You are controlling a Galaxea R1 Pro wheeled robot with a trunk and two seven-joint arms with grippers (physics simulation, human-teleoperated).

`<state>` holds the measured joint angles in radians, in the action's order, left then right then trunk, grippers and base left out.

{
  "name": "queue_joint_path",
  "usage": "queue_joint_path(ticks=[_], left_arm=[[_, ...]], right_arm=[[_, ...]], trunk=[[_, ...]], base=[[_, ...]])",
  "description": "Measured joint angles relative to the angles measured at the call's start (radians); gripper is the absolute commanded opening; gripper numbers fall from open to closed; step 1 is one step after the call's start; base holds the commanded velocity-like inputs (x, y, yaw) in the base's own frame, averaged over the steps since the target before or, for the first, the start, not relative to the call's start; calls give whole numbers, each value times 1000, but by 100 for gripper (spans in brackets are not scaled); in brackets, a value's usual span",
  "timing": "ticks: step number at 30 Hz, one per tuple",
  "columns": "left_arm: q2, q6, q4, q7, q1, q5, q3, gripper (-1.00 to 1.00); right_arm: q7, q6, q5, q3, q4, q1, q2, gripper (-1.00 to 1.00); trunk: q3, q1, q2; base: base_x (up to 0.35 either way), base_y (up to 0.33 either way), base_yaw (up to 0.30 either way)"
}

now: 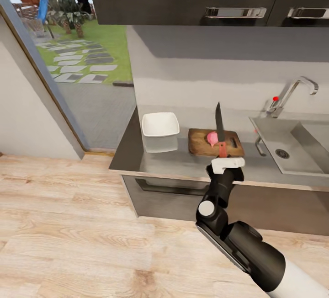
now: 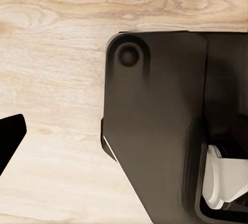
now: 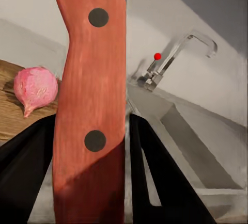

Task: In the kitchen, take the Vidalia onion out of the sink, dice it on the chopping board with the paring knife, put the diced onion into the bowl on the countertop, then place both the paring knife and the chopping board into the sink.

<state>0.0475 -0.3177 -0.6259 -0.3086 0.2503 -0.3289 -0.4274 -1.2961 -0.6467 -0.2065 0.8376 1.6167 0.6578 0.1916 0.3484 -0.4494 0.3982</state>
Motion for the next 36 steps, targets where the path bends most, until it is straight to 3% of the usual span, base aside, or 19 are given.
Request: queue_joint_path(ticks=[5, 10, 14, 19, 22, 31, 36], left_arm=[[0, 0, -3, 1, 0, 0, 0, 100], [0, 0, -3, 2, 0, 0, 0, 100], [0, 0, -4, 2, 0, 0, 0, 100], [0, 1, -1, 2, 0, 0, 0, 100], [0, 0, -1, 2, 0, 0, 0, 100], [0, 1, 1, 3, 0, 0, 0, 100], [0, 1, 1, 2, 0, 0, 0, 100]], right_arm=[[22, -209, 200, 5, -1, 1, -5, -100], [114, -306, 350, 6, -15, 3, -6, -100], [195, -324, 425, 6, -119, 4, -15, -100], [220, -327, 499, 6, -212, 4, -26, -100], [226, -326, 523, 5, -252, 4, -27, -100], [236, -327, 534, 2, -279, 4, -29, -100], [231, -327, 535, -76, -276, 4, -30, -100]], trunk=[[0, 0, 0], [0, 0, 0], [0, 0, 0], [0, 0, 0], [0, 0, 0], [0, 0, 0], [0, 0, 0]], base=[[0, 0, 1], [0, 0, 0], [0, 0, 0], [0, 0, 0], [0, 0, 0], [127, -138, 0], [210, -226, 0]])
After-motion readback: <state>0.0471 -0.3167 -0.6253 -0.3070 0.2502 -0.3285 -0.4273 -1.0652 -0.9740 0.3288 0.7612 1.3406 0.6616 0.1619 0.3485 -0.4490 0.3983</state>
